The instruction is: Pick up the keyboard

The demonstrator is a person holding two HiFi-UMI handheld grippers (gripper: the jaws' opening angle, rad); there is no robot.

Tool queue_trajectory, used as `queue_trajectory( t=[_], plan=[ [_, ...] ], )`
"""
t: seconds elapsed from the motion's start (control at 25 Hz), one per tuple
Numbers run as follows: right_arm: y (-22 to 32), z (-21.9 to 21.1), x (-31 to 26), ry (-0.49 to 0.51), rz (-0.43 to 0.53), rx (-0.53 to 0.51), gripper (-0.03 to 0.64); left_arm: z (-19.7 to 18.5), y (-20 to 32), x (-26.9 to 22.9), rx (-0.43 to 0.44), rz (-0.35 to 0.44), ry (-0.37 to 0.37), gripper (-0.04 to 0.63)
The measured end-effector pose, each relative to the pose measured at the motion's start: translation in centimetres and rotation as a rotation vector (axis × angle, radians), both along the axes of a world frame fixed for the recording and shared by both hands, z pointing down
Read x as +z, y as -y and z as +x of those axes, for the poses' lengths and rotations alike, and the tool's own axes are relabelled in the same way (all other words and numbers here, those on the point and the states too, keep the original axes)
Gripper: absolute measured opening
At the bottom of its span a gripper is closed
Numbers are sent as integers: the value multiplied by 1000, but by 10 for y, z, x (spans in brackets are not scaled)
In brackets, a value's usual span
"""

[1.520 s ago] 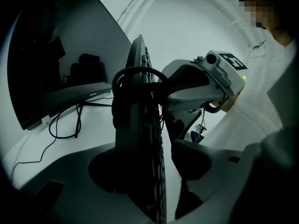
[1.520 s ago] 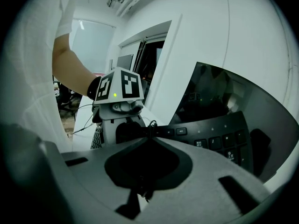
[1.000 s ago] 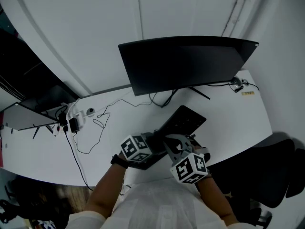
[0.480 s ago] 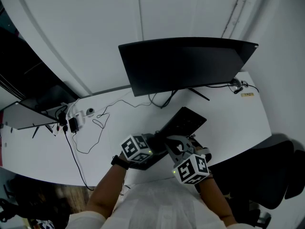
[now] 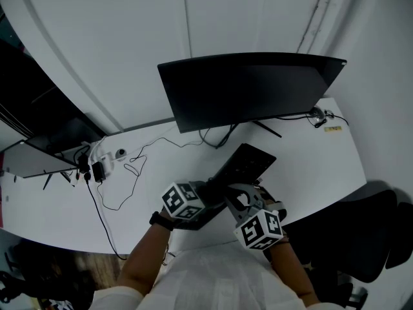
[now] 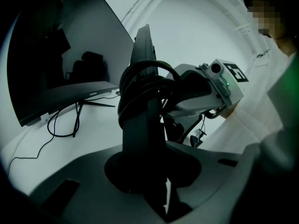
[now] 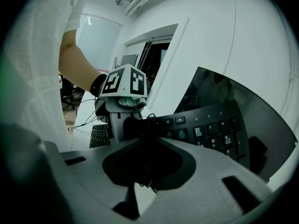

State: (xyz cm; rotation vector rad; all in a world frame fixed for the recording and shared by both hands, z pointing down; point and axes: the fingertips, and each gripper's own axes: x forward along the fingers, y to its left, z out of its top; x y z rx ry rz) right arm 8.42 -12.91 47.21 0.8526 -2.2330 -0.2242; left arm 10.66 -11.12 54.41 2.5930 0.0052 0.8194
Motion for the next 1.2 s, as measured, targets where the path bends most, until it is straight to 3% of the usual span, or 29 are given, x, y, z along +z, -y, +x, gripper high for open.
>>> queue_trajectory(
  t=[0.32,0.64,0.84,1.2],
  plan=[
    [4,23,-15,121,-2,100,64,-3,17,-20,-84,26,-63,72],
    [17,55,-43,435,-10,259,64,-13,42,-48,-241,66,-160,72],
    [22,76,-46,562,-19,338,64,-21,52,-67,-319,112,-205,72],
    [21,94,-56,660,-5,374,64,-29,54,-105,-401,182,-281,71]
  ],
)
